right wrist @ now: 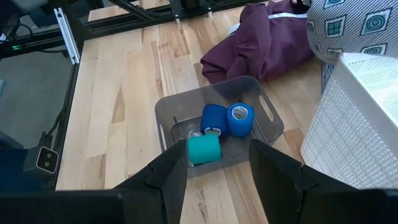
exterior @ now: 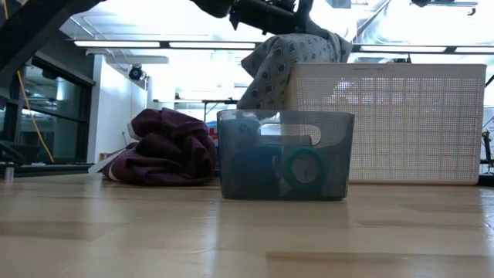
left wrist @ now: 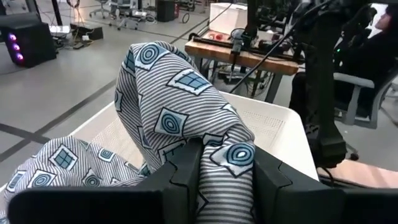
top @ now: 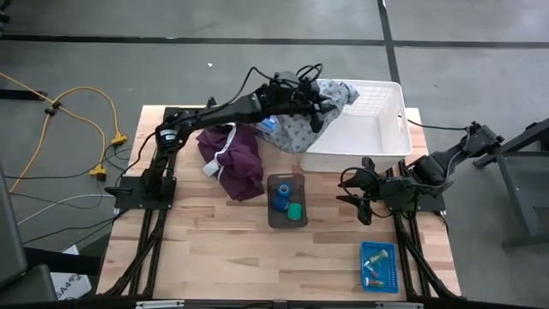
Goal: Pick & Place Medicine items
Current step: Put the blue patient gown into the white laundry bin
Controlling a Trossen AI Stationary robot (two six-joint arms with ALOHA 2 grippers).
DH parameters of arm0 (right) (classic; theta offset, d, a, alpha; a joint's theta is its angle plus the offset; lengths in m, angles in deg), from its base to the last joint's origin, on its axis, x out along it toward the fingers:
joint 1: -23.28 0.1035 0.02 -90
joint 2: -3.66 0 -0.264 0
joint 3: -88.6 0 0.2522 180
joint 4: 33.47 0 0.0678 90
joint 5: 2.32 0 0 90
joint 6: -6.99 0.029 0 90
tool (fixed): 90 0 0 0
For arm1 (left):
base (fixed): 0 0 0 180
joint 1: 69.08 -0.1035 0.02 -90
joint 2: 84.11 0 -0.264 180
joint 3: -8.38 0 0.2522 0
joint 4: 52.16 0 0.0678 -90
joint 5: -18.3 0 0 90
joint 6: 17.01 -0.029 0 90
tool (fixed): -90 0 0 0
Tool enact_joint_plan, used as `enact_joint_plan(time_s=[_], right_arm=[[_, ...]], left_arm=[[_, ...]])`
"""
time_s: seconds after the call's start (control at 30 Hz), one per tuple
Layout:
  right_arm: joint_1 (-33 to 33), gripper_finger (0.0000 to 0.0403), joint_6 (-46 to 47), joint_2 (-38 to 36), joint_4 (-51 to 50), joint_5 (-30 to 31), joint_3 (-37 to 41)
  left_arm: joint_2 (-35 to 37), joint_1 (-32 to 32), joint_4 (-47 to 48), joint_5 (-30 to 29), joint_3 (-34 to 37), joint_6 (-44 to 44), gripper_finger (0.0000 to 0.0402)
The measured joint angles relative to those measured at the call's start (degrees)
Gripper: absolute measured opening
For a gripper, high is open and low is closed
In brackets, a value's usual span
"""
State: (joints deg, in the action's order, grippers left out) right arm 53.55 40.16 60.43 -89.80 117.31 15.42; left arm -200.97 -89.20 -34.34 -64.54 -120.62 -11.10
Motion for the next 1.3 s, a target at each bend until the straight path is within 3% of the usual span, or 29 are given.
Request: enact_joint_plan(time_s=[0.3, 0.87, 1.13, 1.3], right_arm=[[0.0, 0.0160, 0.0, 0.0, 0.0, 0.0, 0.0], [0.0, 0.0160, 0.0, 0.0, 0.0, 0.0, 0.0], [0.0, 0.0160, 0.0, 0.0, 0.0, 0.0, 0.0], [0.0, 0.0160, 0.0, 0.0, 0.0, 0.0, 0.0]], left_arm=[[-0.1, -0.1, -6.6, 3.0, -0.7, 0.9, 0.0083], [-0.1, 1.7, -29.6, 3.1, -0.7, -8.2, 0.0083], [-0.9, 2.1, -26.5, 3.3, -0.7, -9.6, 0.0083], [-5.6, 1.7, -21.4, 4.0, -0.7, -5.9, 0.0083]])
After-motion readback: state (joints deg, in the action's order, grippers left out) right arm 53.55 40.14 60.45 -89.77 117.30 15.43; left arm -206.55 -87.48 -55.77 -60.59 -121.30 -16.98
